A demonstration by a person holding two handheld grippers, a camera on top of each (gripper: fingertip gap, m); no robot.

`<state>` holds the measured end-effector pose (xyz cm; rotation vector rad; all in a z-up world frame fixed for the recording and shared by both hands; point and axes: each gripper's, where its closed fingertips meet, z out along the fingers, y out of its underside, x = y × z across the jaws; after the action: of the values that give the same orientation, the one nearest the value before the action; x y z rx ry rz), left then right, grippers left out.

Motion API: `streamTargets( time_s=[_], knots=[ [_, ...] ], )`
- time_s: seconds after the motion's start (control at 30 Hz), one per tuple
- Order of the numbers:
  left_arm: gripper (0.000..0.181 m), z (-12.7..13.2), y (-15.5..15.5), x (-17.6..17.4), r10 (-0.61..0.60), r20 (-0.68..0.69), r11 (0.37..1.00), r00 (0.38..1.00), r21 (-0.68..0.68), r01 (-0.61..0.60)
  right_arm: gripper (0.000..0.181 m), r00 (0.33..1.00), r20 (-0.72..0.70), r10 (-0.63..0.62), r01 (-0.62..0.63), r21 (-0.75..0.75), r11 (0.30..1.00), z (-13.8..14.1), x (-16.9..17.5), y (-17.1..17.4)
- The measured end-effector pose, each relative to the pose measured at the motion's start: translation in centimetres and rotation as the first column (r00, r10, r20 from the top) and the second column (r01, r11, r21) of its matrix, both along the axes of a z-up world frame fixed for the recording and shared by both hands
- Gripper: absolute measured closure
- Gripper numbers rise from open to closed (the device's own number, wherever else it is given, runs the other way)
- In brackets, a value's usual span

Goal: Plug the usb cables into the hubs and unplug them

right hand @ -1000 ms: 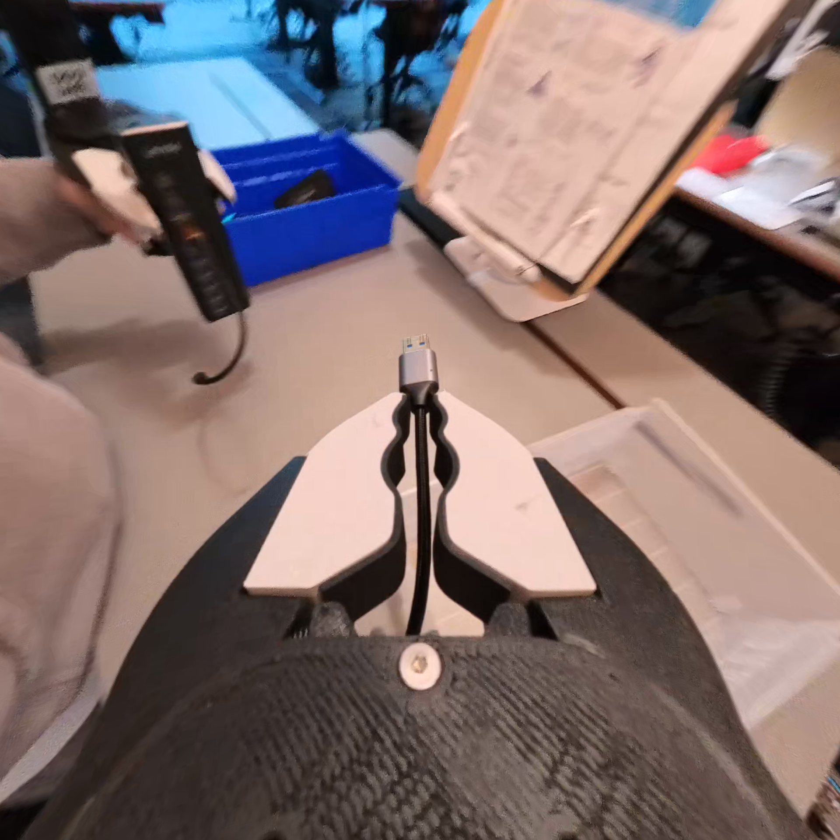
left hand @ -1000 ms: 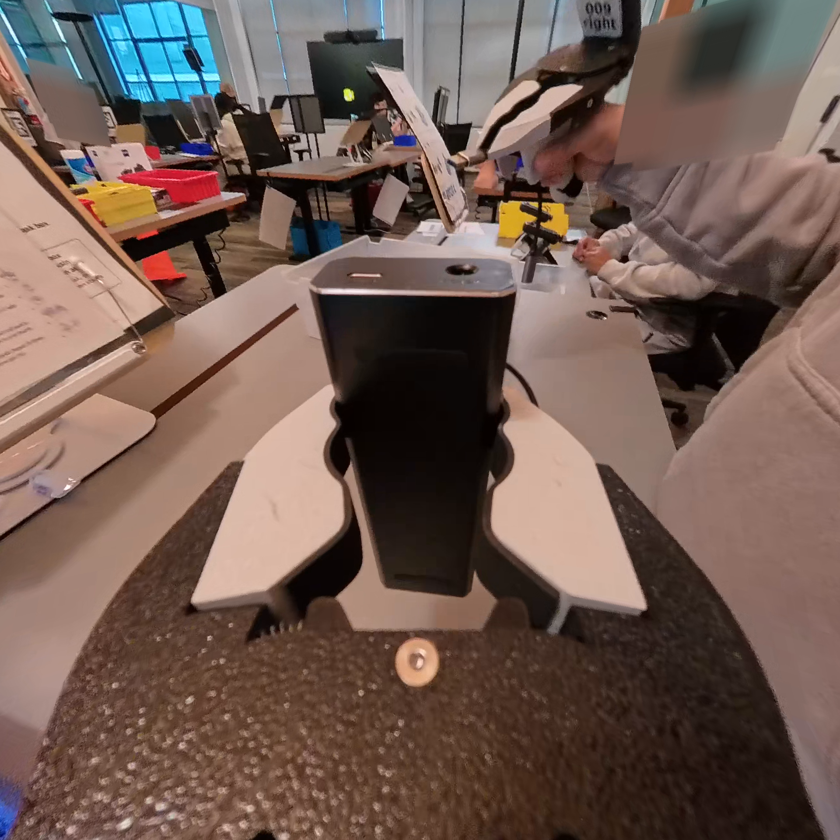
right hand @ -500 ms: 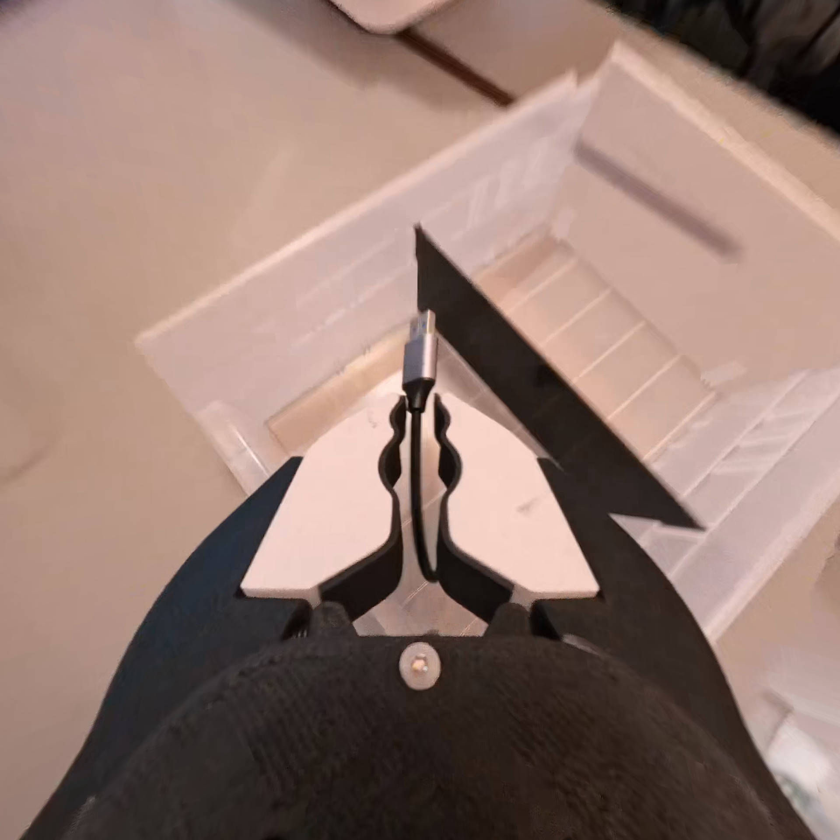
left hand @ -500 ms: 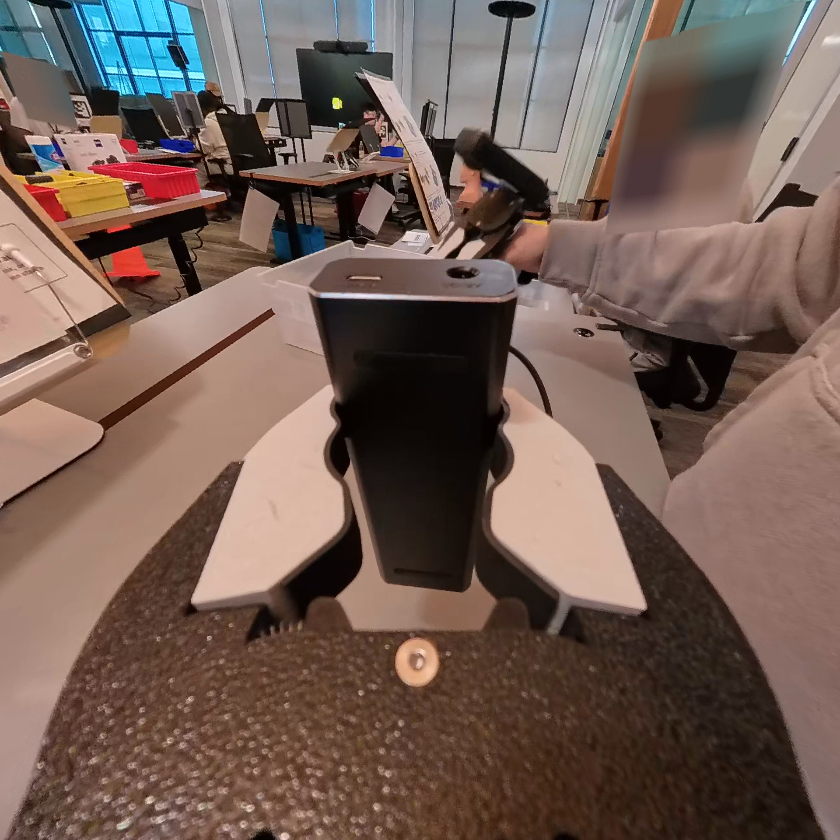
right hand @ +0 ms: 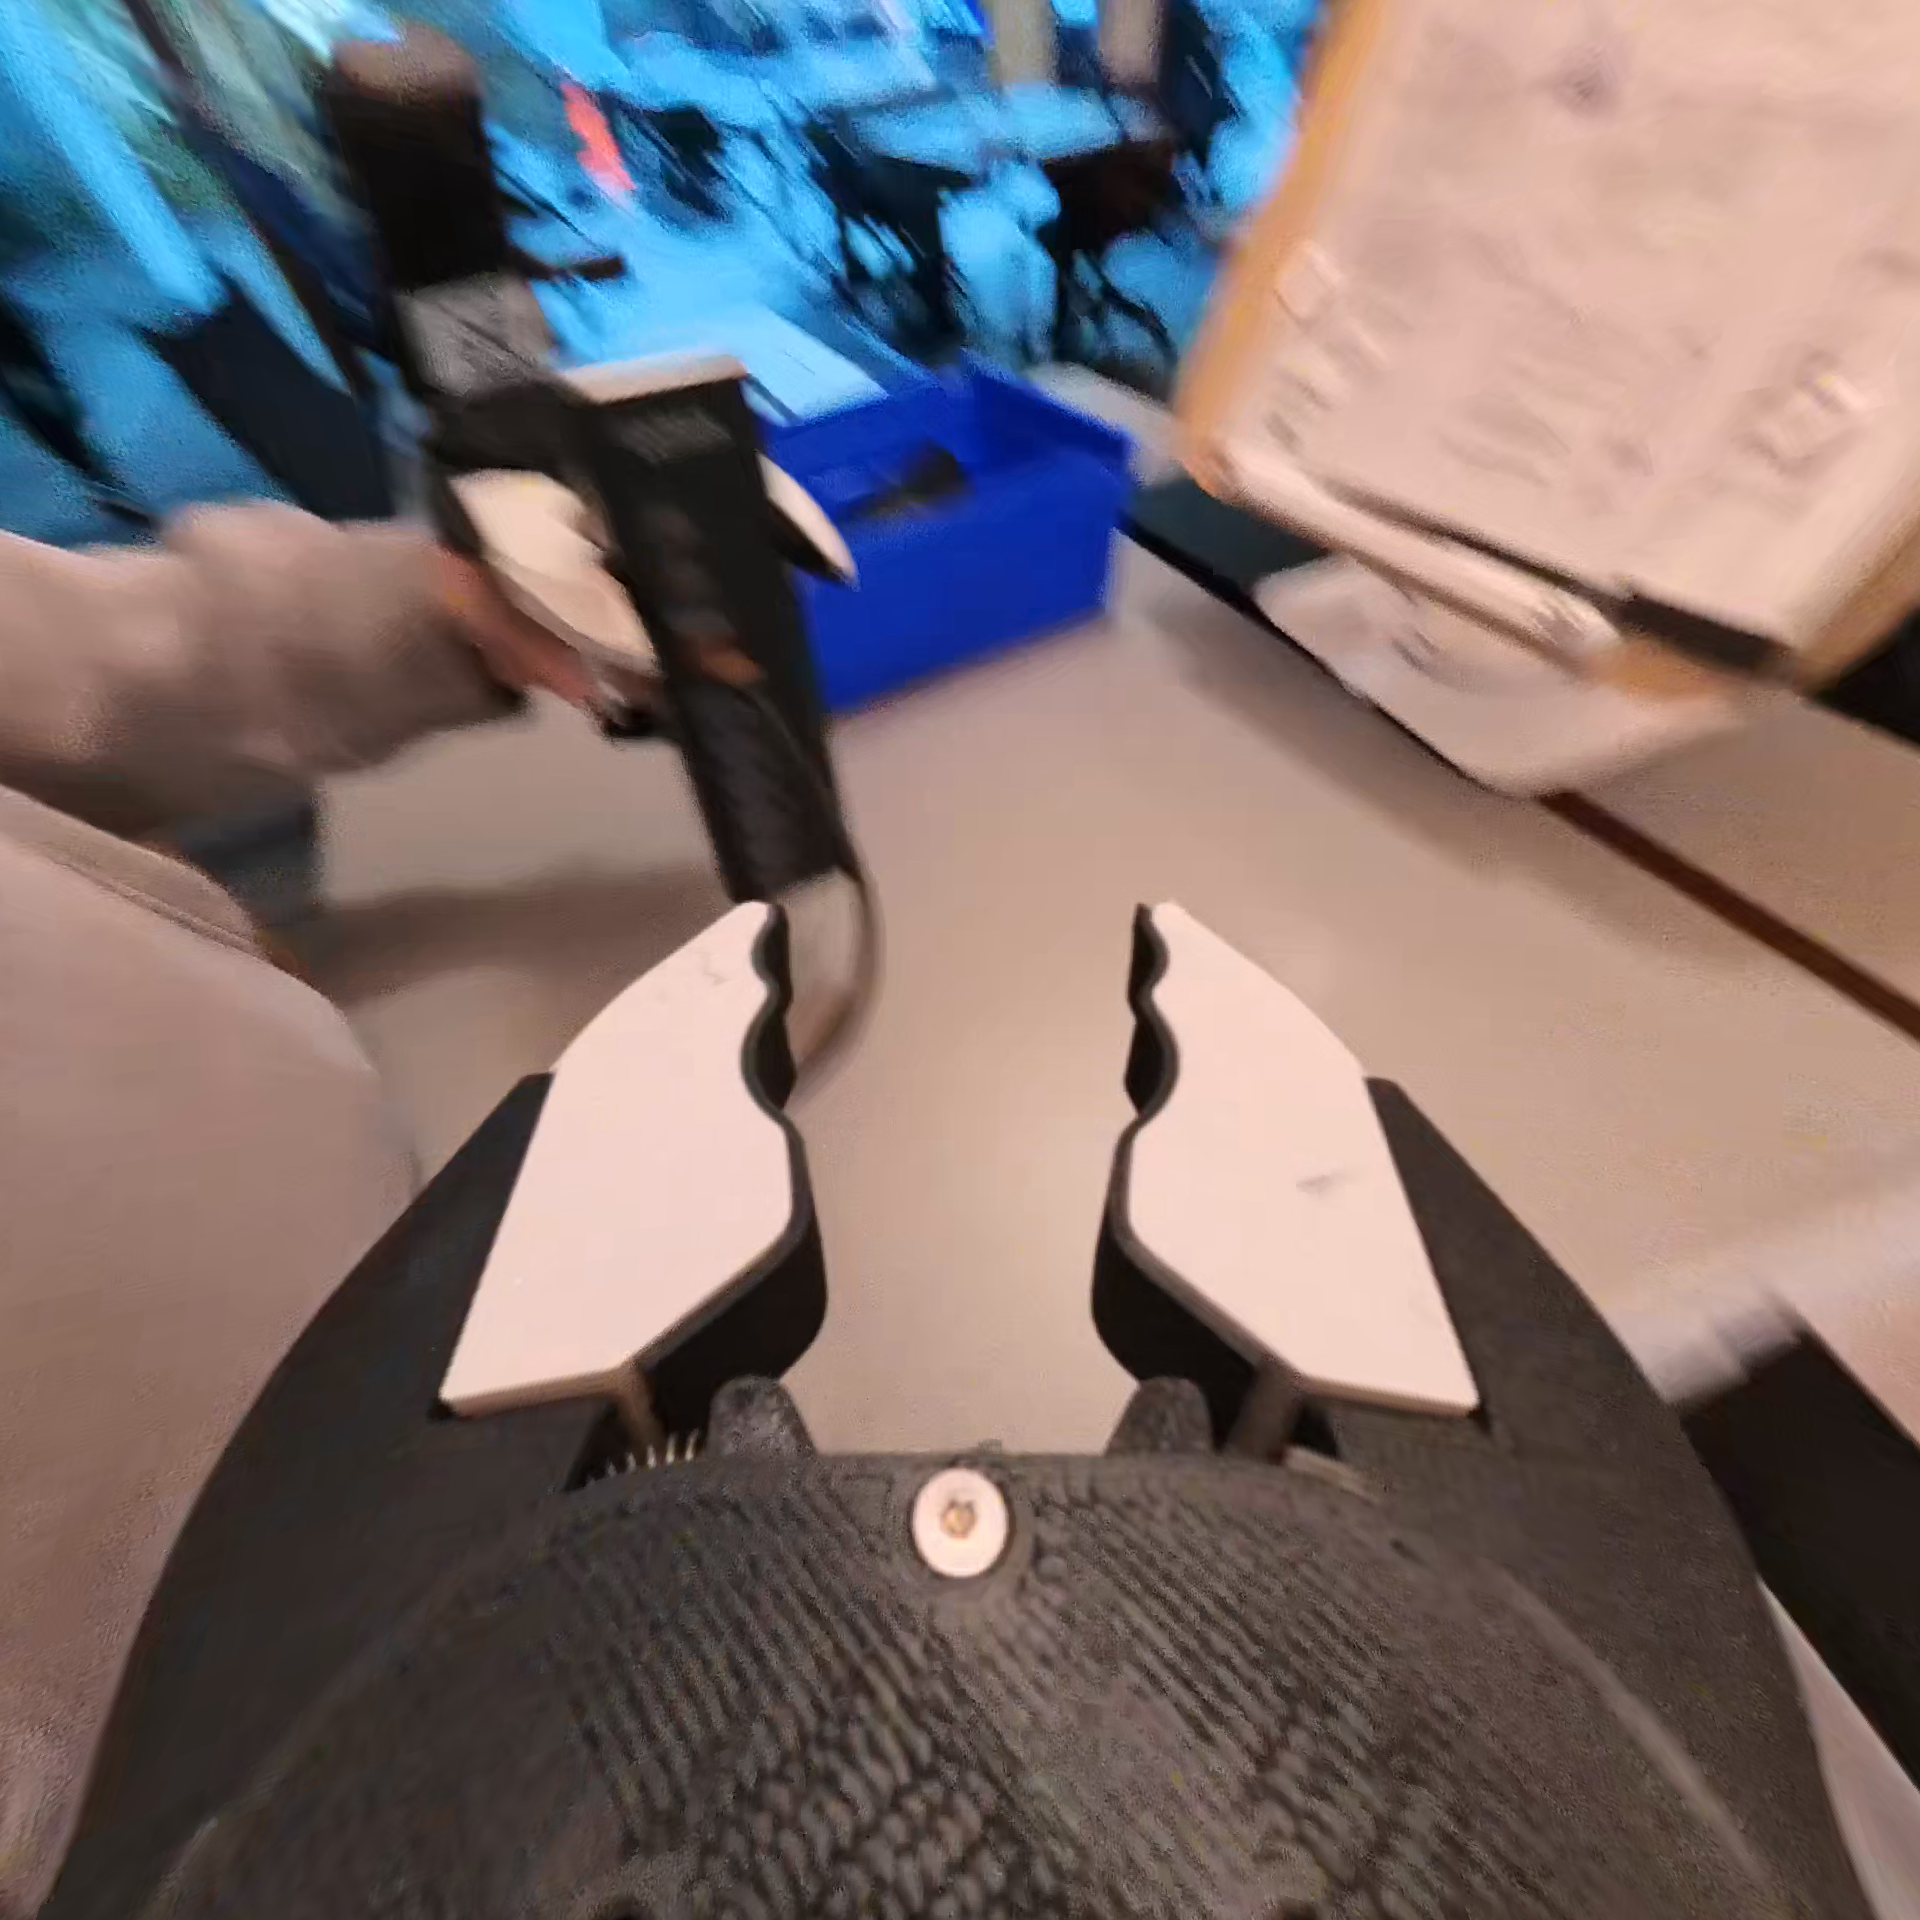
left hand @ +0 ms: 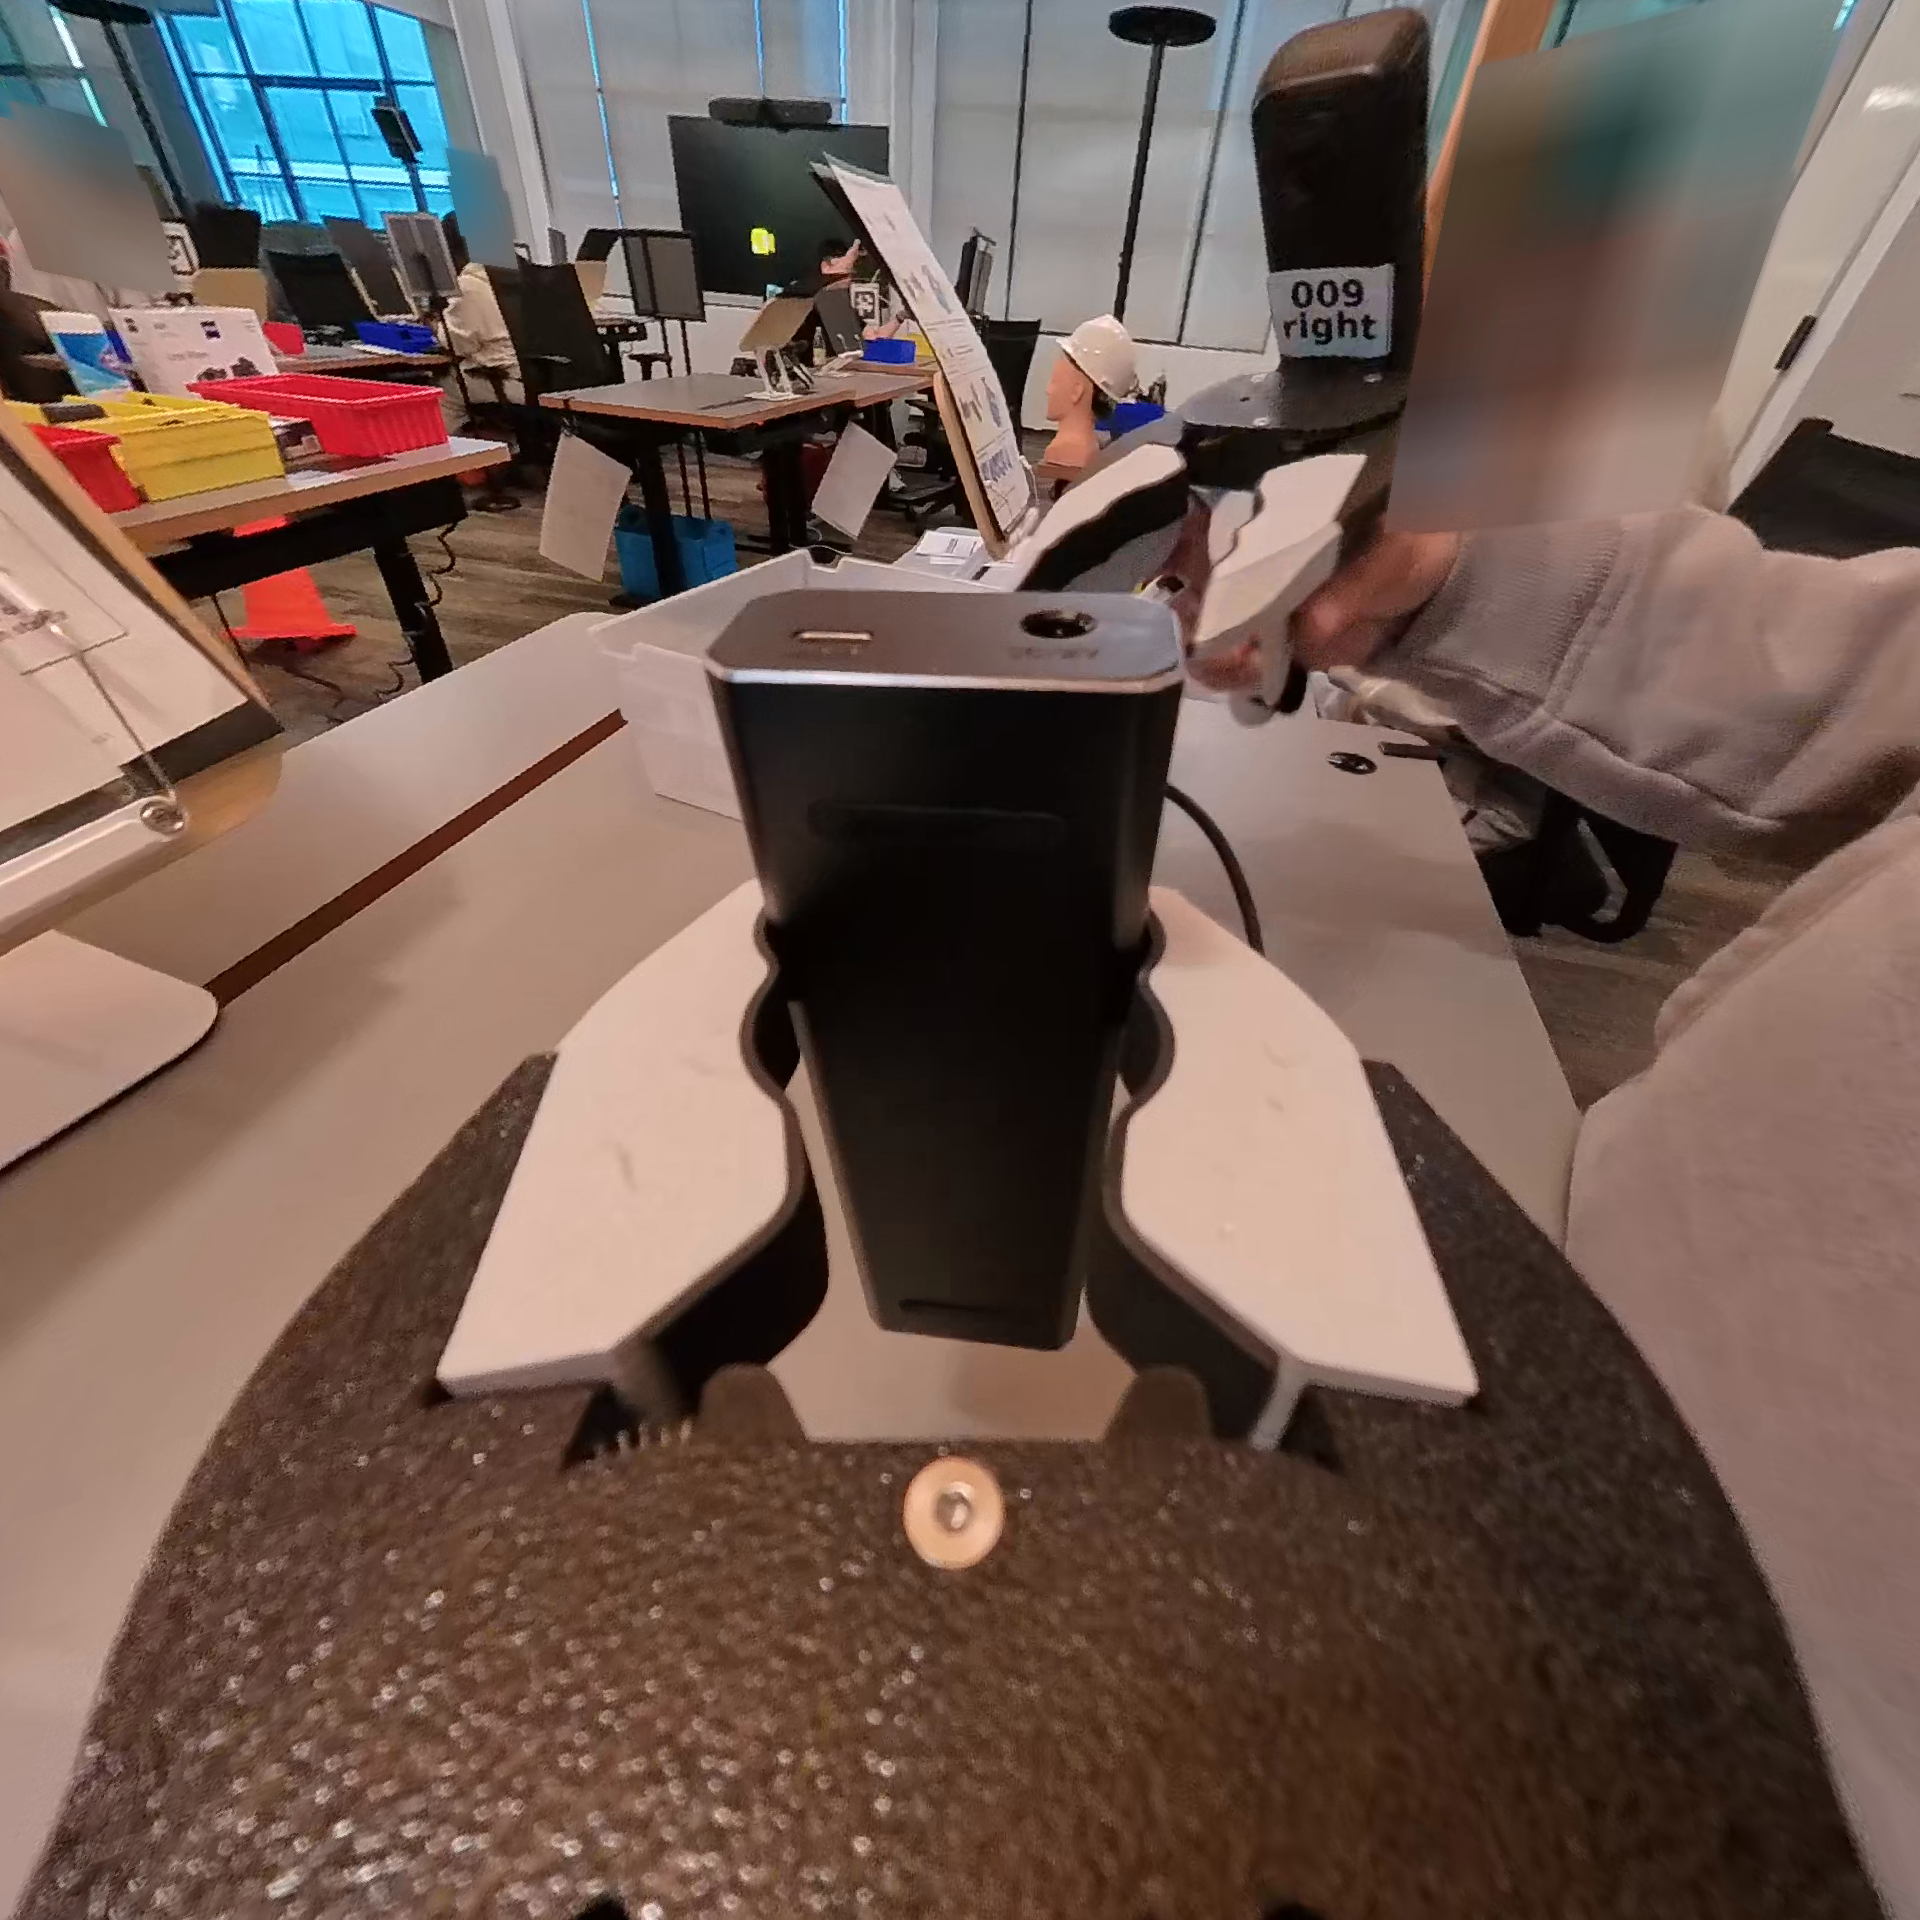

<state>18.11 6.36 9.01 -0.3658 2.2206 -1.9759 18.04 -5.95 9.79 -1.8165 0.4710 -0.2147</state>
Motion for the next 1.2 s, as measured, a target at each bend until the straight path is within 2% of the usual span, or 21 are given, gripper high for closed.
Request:
streamTargets(
  time_s=[0.03, 0.07, 0.17, 0.2, 0.27, 0.37, 0.5, 0.63, 0.73, 0.83, 0.97, 1.2],
  knots=[
    [0.121, 0.0, -0.2, 0.0, -0.006, 0.008, 1.000, 1.000, 0.006, 0.006, 0.120, 0.998, 0.033, 0.054, -0.056, 0.061, 0.997, 0.6, -0.7, 2.2],
    [0.121, 0.0, -0.4, 0.0, -0.014, 0.014, 1.000, 1.000, 0.010, 0.014, 0.120, 0.994, 0.045, 0.096, -0.100, 0.092, 0.991, 0.8, -1.2, 3.9],
    [0.121, 0.1, -0.9, -0.2, -0.042, 0.026, 0.999, 0.999, 0.017, 0.042, 0.139, 0.980, 0.005, 0.200, -0.199, 0.116, 0.973, 0.4, -1.5, 7.5],
    [0.121, 0.2, -1.0, -0.3, -0.054, 0.032, 0.998, 0.998, 0.019, 0.053, 0.145, 0.973, -0.003, 0.230, -0.228, 0.099, 0.968, 0.0, -1.5, 8.3],
    [0.121, 0.3, -1.1, -0.4, -0.067, 0.048, 0.997, 0.997, 0.028, 0.065, 0.145, 0.971, -0.001, 0.238, -0.238, 0.040, 0.970, -0.9, -1.0, 9.2],
    [0.121, 0.2, -1.0, -0.4, -0.066, 0.060, 0.997, 0.996, 0.044, 0.063, 0.154, 0.957, 0.003, 0.289, -0.289, 0.029, 0.957, -1.3, -1.3, 10.5],
    [0.121, 0.5, -1.0, -0.3, -0.061, 0.072, 0.997, 0.996, 0.040, 0.058, 0.167, 0.948, 0.008, 0.319, -0.319, 0.023, 0.947, -1.6, -1.6, 11.2],
    [0.121, 0.5, -0.9, -0.3, -0.058, 0.076, 0.998, 0.995, 0.035, 0.056, 0.167, 0.954, 0.000, 0.301, -0.301, 0.030, 0.953, -1.7, -1.4, 11.3],
    [0.121, 0.4, -0.9, -0.4, -0.056, 0.080, 0.998, 0.995, 0.032, 0.054, 0.160, 0.956, -0.003, 0.293, -0.293, 0.031, 0.956, -1.9, -1.3, 11.4],
    [0.121, 0.4, -1.2, -0.5, -0.060, 0.079, 0.998, 0.995, 0.022, 0.058, 0.167, 0.950, 0.003, 0.312, -0.312, 0.008, 0.950, -2.3, -1.7, 11.8],
    [0.121, 0.1, -1.0, -0.7, -0.062, 0.076, 0.998, 0.995, 0.030, 0.060, 0.168, 0.951, 0.028, 0.307, -0.306, -0.034, 0.952, -2.7, -1.7, 11.9],
    [0.121, 0.2, -1.0, -1.1, -0.069, 0.096, 0.996, 0.993, 0.060, 0.063, 0.167, 0.945, -0.056, 0.322, -0.323, -0.010, 0.946, -2.6, -2.2, 11.8]
  ],
)
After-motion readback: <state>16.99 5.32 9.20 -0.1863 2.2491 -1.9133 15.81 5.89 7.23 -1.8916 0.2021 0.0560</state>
